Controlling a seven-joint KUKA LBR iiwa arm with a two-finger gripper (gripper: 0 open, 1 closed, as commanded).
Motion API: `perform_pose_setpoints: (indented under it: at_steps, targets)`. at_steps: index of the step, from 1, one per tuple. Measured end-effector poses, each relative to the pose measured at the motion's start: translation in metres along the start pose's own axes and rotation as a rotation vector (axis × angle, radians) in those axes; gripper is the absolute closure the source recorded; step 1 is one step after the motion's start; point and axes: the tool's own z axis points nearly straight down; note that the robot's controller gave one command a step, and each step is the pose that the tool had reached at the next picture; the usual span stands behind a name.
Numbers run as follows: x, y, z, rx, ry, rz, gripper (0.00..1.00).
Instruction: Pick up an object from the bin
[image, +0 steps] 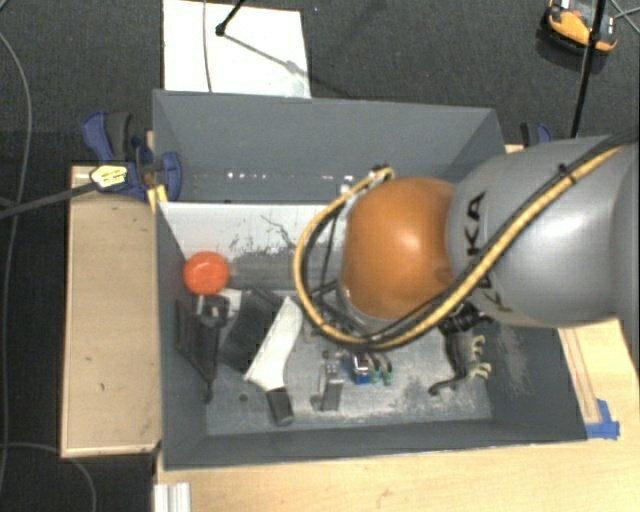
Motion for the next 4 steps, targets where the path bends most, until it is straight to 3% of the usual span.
perform_pose_setpoints:
  at_steps: [1, 2, 3, 4]
  targets:
    - [-0.002, -0.001, -0.004, -0.002, -0.008, 0.005, 0.00]
    - [-0.024, 0.038, 0.046, -0.003, -0.012, -0.018, 0.00]
    - [-0.049, 0.046, 0.093, -0.005, -0.011, 0.070, 0.00]
    - [-0.056, 0.051, 0.107, -0.002, -0.012, 0.013, 0.00]
